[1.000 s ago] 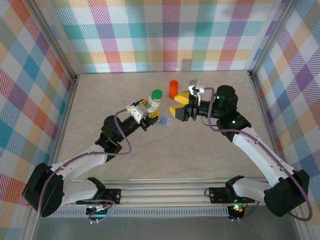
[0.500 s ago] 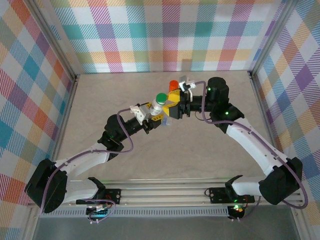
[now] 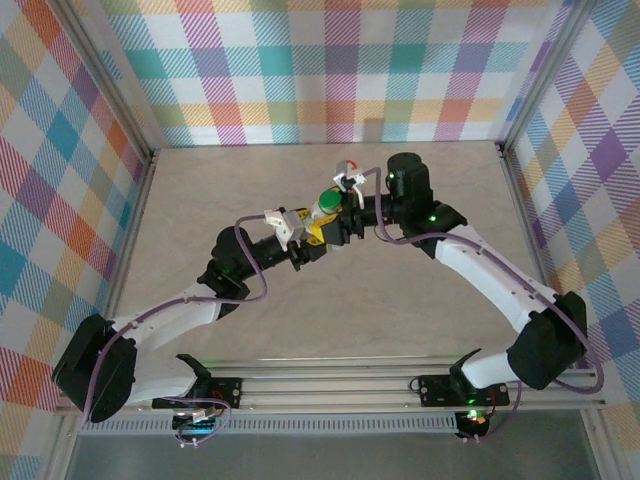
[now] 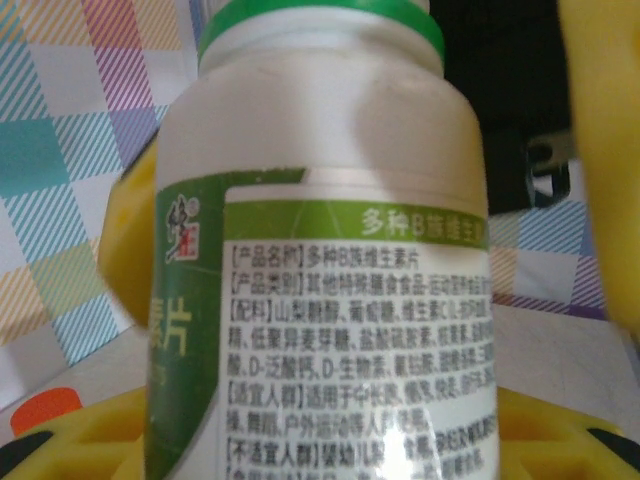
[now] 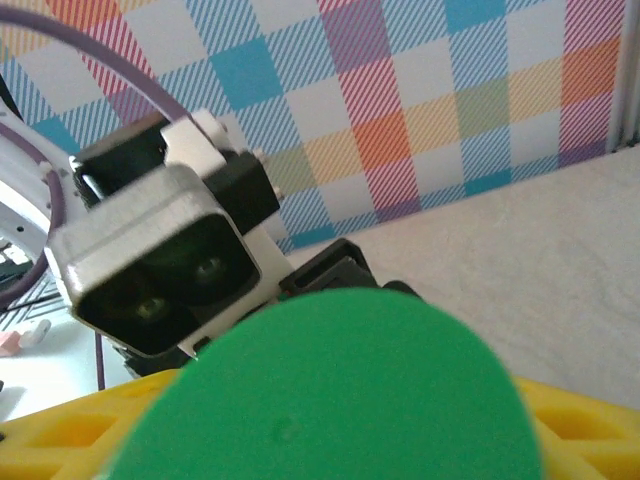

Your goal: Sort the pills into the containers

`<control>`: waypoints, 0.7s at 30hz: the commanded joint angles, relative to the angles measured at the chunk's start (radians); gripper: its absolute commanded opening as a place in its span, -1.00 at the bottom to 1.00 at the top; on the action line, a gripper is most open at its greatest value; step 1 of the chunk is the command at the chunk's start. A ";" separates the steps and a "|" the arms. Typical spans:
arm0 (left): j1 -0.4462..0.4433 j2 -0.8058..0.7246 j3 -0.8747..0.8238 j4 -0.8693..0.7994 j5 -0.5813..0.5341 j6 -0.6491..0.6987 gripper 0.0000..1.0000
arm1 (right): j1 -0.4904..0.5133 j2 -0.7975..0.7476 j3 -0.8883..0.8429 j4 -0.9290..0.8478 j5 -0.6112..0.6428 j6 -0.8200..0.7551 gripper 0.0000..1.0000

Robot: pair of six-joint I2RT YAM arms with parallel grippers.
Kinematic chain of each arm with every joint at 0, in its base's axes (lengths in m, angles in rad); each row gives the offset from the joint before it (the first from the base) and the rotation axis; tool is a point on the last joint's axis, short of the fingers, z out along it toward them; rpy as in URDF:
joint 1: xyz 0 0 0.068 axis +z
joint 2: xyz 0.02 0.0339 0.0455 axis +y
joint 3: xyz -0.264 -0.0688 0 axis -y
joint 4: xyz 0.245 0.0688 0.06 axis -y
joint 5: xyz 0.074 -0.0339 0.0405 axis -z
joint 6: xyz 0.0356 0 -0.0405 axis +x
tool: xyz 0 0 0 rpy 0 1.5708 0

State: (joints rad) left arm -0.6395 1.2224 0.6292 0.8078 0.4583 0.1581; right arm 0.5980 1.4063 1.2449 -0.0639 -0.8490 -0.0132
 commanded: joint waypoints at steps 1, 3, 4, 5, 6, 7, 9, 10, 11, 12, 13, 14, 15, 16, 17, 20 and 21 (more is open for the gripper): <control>-0.006 0.003 0.041 0.044 0.022 -0.018 -1.00 | 0.020 0.015 0.033 -0.051 -0.027 -0.049 0.35; -0.007 0.006 0.045 0.042 0.025 -0.019 -1.00 | 0.026 0.019 0.032 -0.056 -0.023 -0.055 0.34; -0.008 0.008 0.046 0.041 0.026 -0.019 -1.00 | 0.029 0.021 0.031 -0.057 -0.018 -0.056 0.32; -0.008 0.012 0.047 0.038 0.028 -0.021 -1.00 | 0.032 0.024 0.033 -0.058 -0.018 -0.057 0.24; -0.008 0.014 0.051 0.033 0.030 -0.020 -1.00 | 0.034 0.026 0.034 -0.059 -0.018 -0.057 0.14; -0.009 0.018 0.054 0.030 0.031 -0.020 -1.00 | 0.036 0.027 0.036 -0.060 -0.016 -0.055 0.04; -0.011 0.026 0.060 0.019 0.028 -0.020 -1.00 | 0.040 0.028 0.037 -0.059 -0.014 -0.052 -0.15; -0.011 0.030 0.065 0.013 0.024 -0.019 -1.00 | 0.040 0.028 0.039 -0.059 -0.013 -0.049 -0.22; -0.012 0.031 0.068 0.004 0.016 -0.017 -1.00 | 0.040 0.028 0.039 -0.060 -0.009 -0.046 -0.26; -0.012 0.032 0.072 -0.008 0.008 -0.012 -1.00 | 0.042 0.026 0.039 -0.061 0.003 -0.037 -0.30; -0.014 0.034 0.076 -0.017 0.002 -0.007 -0.97 | 0.041 0.025 0.038 -0.061 0.018 -0.033 -0.35; -0.015 0.035 0.081 -0.039 -0.007 0.002 -0.81 | 0.040 0.023 0.036 -0.062 0.043 -0.023 -0.40; -0.018 0.035 0.088 -0.061 -0.014 0.014 -0.61 | 0.041 0.020 0.036 -0.066 0.073 -0.016 -0.46; -0.020 0.033 0.093 -0.080 -0.023 0.027 -0.45 | 0.040 0.018 0.034 -0.069 0.105 -0.008 -0.52; -0.023 0.033 0.094 -0.093 -0.030 0.038 -0.33 | 0.041 0.016 0.033 -0.073 0.128 -0.002 -0.57; -0.026 0.028 0.091 -0.118 -0.059 0.066 0.38 | 0.041 0.003 0.022 -0.074 0.189 0.017 -0.63; -0.026 0.025 0.089 -0.121 -0.068 0.071 0.87 | 0.040 -0.005 0.016 -0.072 0.222 0.025 -0.64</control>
State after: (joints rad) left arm -0.6472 1.2446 0.6819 0.7025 0.4377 0.1761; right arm 0.6193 1.4178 1.2533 -0.1101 -0.7177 -0.0261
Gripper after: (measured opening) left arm 0.737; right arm 0.447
